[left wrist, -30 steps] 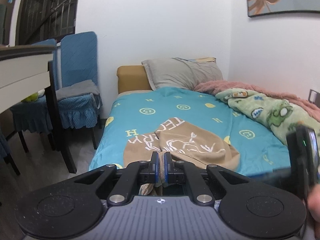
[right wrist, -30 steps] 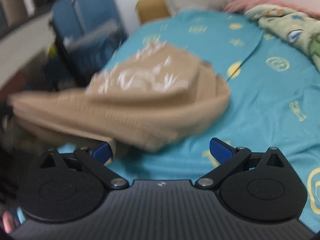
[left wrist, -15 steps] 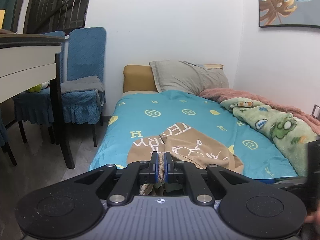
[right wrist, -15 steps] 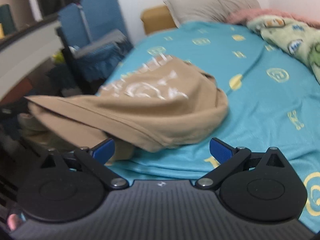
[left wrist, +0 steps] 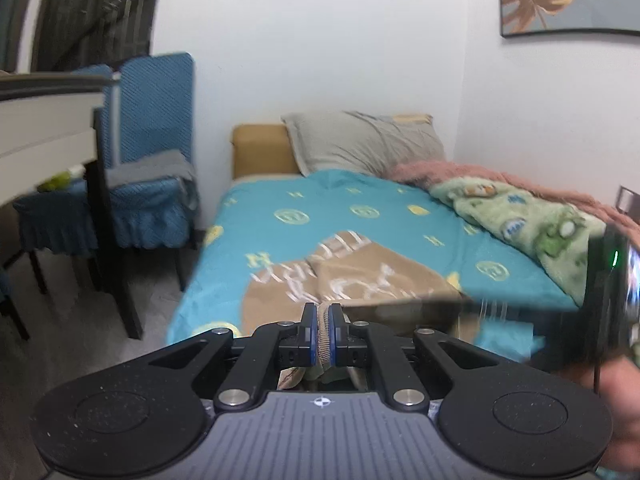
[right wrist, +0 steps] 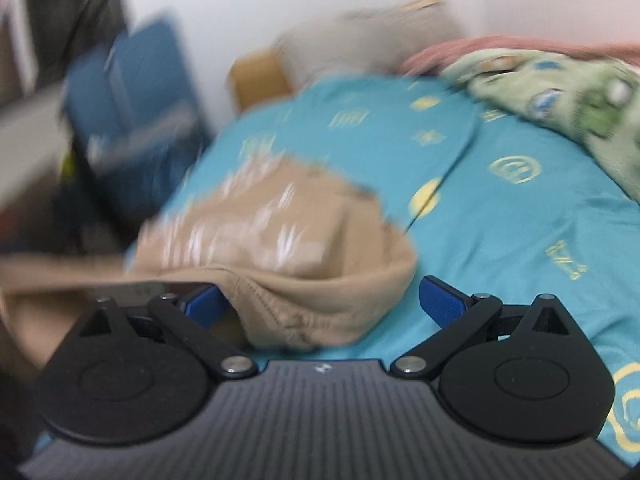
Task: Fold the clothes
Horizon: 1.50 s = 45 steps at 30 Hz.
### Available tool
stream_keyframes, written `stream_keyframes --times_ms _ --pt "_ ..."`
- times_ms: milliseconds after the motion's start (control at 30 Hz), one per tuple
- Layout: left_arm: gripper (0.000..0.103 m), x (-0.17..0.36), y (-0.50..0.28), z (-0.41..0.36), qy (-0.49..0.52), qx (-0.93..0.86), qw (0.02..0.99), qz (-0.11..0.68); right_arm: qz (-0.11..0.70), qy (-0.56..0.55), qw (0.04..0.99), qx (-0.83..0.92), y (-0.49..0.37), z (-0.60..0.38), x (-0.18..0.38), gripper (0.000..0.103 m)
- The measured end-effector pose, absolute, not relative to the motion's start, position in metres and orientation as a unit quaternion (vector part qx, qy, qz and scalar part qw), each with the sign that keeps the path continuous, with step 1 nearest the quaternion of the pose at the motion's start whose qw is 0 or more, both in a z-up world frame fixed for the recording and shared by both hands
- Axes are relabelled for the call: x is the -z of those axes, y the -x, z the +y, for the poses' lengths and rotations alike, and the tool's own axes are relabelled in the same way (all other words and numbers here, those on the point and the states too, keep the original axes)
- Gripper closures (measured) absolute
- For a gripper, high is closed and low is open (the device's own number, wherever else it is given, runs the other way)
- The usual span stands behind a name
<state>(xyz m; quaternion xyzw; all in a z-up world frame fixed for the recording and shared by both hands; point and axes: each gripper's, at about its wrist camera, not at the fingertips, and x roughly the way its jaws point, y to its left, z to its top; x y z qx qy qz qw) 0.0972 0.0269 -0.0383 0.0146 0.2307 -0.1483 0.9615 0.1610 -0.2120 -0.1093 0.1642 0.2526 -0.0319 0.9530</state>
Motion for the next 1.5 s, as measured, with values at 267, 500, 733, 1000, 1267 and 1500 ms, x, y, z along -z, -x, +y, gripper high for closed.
stream_keyframes --times_ms 267,500,733,1000,1267,1500 --pt "0.097 0.043 -0.098 0.012 -0.014 0.151 0.966 0.21 0.342 -0.078 0.933 0.075 -0.191 -0.204 0.141 0.013" --pt "0.102 0.036 -0.098 0.03 0.033 0.13 0.969 0.207 0.231 -0.072 0.958 0.156 -0.156 -0.219 0.11 0.055" --pt "0.101 0.065 -0.11 0.031 0.013 0.129 0.947 0.294 0.212 -0.106 0.968 0.084 -0.145 -0.216 0.105 0.093" --pt "0.042 0.092 -0.086 -0.033 -0.102 0.18 0.942 0.263 0.218 -0.151 0.962 0.065 -0.144 -0.227 0.097 0.093" --pt "0.029 0.136 -0.093 -0.092 -0.228 0.074 0.948 0.208 0.211 -0.174 0.96 0.062 -0.139 -0.231 0.094 0.093" --pt "0.018 0.097 -0.087 -0.036 -0.096 -0.079 0.977 0.175 0.165 -0.217 0.957 0.097 -0.13 -0.245 0.089 0.093"
